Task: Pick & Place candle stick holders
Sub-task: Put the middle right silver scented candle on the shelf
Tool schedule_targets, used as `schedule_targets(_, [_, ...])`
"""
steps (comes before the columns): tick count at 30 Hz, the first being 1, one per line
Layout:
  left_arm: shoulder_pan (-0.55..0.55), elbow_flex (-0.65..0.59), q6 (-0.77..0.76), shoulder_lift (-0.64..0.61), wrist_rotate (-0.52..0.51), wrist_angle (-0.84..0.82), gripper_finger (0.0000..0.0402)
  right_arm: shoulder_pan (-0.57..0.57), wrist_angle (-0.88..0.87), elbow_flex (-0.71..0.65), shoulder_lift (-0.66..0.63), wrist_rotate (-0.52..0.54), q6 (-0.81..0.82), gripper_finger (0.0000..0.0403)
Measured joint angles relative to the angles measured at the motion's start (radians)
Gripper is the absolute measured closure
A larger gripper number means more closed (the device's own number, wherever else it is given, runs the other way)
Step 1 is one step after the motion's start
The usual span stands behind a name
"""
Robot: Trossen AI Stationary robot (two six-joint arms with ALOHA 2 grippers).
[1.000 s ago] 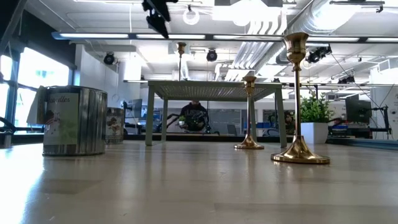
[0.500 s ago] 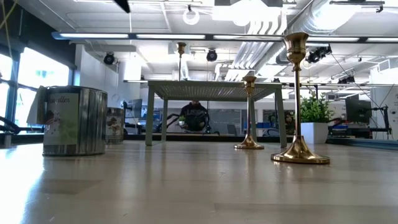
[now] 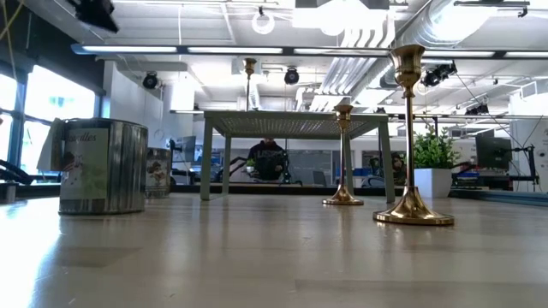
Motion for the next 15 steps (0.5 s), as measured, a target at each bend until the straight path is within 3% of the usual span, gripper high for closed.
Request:
schedule_targets(4, [-0.041,-0.134,0.096,-0.099,0.195,0.036,0.0007,0.000,0.000,0.000,0.000,0.023,0.000,0.0258])
schedule_targets(6, [-0.055,-0.170,0.086,-0.124,0.229,0.055,0.0007,0.000,0.000,0.000,0.000,0.038,0.000,0.0258])
schedule_targets(15, [-0.059,-0.229,-0.119,-0.065,0.106,0.218,0.0007,-0.001,0.000,0.000,0.000,0.071,0.000,0.0258])
